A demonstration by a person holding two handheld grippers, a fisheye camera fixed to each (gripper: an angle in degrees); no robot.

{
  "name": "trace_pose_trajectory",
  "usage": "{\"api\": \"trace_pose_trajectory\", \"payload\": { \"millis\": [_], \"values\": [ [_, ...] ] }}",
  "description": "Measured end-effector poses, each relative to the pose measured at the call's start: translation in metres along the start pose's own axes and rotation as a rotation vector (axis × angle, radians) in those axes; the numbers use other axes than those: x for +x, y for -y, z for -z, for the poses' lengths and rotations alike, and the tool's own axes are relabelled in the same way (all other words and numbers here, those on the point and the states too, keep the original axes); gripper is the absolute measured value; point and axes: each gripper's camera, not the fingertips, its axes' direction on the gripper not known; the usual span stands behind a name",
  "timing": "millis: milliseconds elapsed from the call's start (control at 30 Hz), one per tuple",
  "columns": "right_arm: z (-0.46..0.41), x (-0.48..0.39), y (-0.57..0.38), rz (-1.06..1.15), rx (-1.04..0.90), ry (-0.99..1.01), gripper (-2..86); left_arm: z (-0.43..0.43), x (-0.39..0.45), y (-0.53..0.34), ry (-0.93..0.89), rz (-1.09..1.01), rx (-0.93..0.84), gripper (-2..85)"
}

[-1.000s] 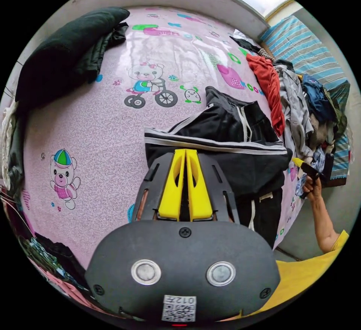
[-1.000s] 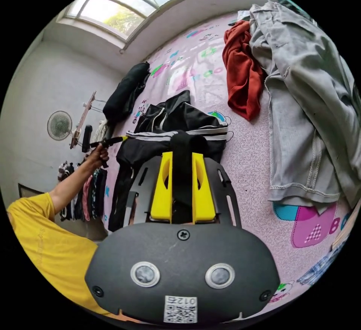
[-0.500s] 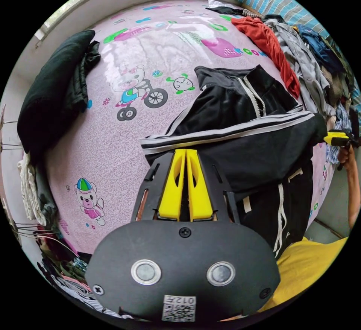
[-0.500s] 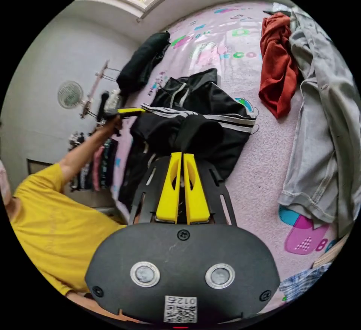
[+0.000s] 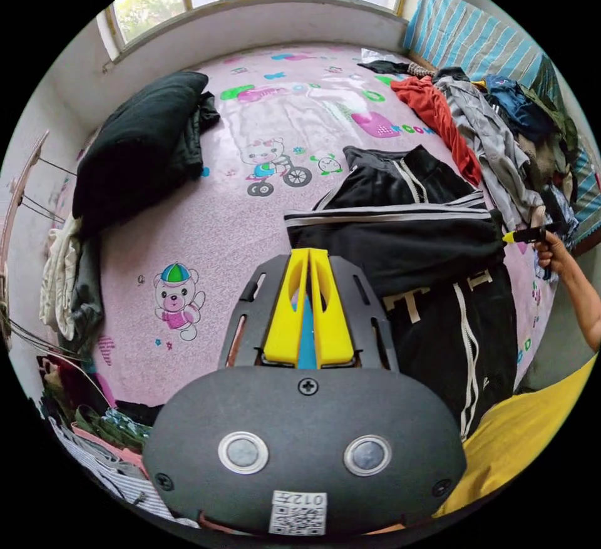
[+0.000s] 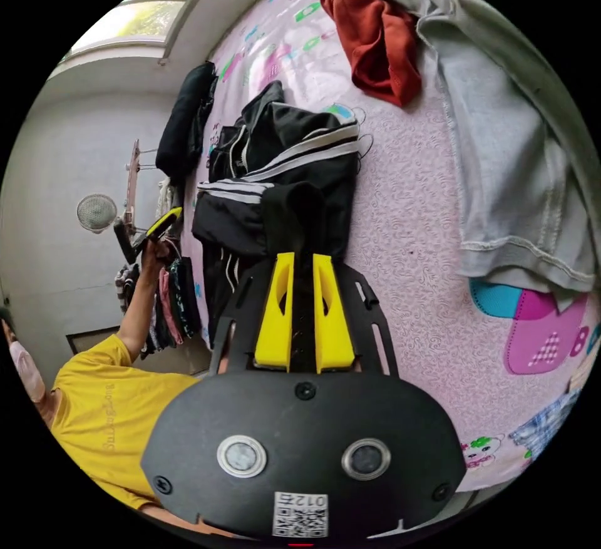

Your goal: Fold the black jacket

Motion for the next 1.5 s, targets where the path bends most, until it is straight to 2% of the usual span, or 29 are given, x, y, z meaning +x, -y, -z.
{"api": "trace_pose_trajectory", "payload": {
  "millis": [67,133,333,400,567,700,833,967,1167,1300,1400,1500],
  "values": [
    [0.014,-0.019,0.0,0.063,0.139,-0.107,3.2,0.001,0.015,-0.026,0.069,-0.033,-0.038,0.6],
    [0.007,-0.046,0.012,0.172,0.152,-0.108,3.8,-0.002,0.04,-0.053,0.136,-0.084,-0.066,1.2],
    [-0.089,-0.169,0.091,0.561,0.0,-0.078,6.7,0.004,0.089,-0.075,0.28,-0.119,-0.014,2.4],
    [-0.126,-0.206,0.116,0.653,-0.043,-0.079,7.0,0.005,0.097,-0.076,0.26,-0.115,-0.025,2.5],
    [-0.242,-0.284,0.177,0.813,-0.184,-0.219,7.6,0.012,0.118,-0.091,0.291,-0.108,-0.012,1.7],
    [-0.301,-0.305,0.201,0.855,-0.263,-0.3,6.5,0.03,0.128,-0.111,0.254,-0.065,0.065,0.3],
    [-0.336,-0.31,0.219,0.894,-0.296,-0.396,1.9,0.048,0.136,-0.131,0.207,-0.078,0.112,0.0],
    [-0.337,-0.287,0.263,0.712,-0.267,-0.299,0.6,0.065,0.14,-0.154,0.184,-0.059,0.131,-0.1],
    [-0.355,-0.28,0.276,0.648,-0.27,-0.276,0.6,0.083,0.166,-0.169,0.181,-0.113,0.113,-0.1],
    [-0.361,-0.279,0.277,0.659,-0.284,-0.247,1.3,0.103,0.175,-0.17,0.157,-0.088,0.091,0.1],
    [-0.336,-0.277,0.272,0.679,-0.228,-0.219,2.7,0.133,0.185,-0.168,0.182,-0.05,0.122,0.4],
    [-0.305,-0.267,0.255,0.757,-0.216,-0.22,5.4,0.161,0.214,-0.164,0.219,-0.104,0.17,0.6]
  ]
}}
